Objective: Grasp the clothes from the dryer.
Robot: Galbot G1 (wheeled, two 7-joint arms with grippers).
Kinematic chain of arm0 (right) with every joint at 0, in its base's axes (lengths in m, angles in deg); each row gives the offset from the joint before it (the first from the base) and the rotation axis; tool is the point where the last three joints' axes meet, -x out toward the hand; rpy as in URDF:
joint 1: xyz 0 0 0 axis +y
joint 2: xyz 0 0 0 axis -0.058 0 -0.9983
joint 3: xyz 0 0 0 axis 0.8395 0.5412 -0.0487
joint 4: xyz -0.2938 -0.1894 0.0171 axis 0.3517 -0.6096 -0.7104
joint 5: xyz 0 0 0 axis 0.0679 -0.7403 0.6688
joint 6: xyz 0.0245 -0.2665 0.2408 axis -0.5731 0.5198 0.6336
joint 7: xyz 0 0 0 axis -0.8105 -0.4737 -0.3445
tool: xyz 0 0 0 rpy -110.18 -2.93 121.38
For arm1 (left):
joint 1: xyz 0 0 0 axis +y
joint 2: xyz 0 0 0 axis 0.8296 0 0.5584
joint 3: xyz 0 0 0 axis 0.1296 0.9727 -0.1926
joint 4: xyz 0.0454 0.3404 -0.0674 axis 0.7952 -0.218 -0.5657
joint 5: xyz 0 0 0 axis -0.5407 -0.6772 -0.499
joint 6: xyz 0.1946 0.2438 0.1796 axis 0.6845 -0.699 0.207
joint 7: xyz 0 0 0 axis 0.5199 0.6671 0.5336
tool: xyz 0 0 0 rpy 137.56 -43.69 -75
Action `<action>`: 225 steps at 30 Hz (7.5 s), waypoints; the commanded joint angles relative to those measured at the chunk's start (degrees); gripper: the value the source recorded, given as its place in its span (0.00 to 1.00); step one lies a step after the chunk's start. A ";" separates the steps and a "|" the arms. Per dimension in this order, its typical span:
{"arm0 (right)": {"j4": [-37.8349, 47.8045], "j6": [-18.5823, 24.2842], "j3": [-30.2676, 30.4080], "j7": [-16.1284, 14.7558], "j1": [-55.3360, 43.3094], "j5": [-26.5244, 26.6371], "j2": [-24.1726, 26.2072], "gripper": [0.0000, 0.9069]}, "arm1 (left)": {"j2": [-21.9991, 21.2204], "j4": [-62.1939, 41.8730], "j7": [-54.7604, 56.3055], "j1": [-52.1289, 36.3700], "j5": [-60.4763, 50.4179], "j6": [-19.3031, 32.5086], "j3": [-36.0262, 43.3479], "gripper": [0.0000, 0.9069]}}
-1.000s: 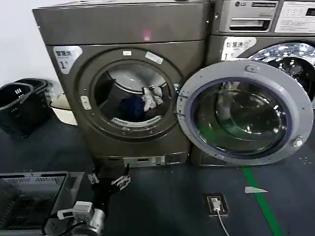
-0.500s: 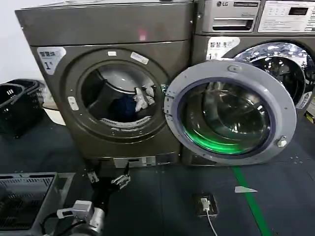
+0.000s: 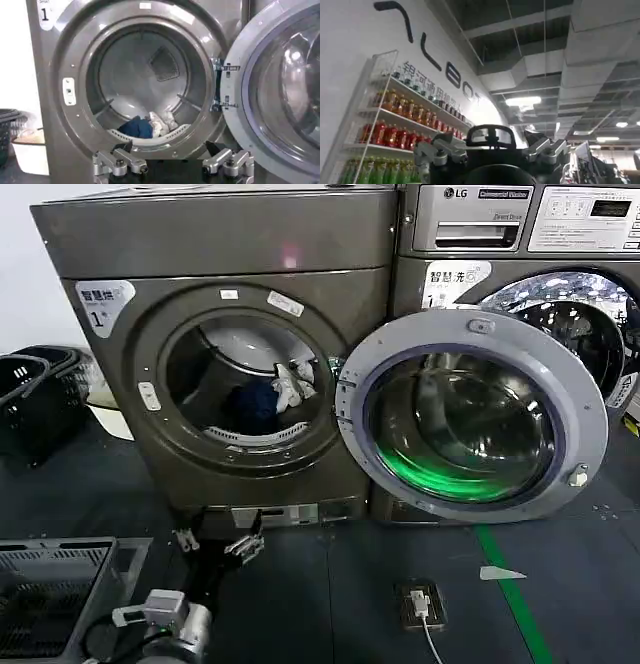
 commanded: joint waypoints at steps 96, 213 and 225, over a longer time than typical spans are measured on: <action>-3.04 2.40 -1.31 -1.34 0.56 0.55 -1.31 1.00 | 2.75 -11.73 0.96 -16.42 2.63 1.25 -0.09 1.00; -1.02 3.63 -1.49 -1.94 -0.32 -0.75 -0.70 1.00 | 7.50 -108.51 -45.45 -84.37 -36.14 27.87 20.29 0.00; -1.06 3.84 -1.36 -1.74 -0.35 -0.93 -0.85 1.00 | 6.76 -87.12 -25.88 -69.66 -17.51 25.43 5.74 0.00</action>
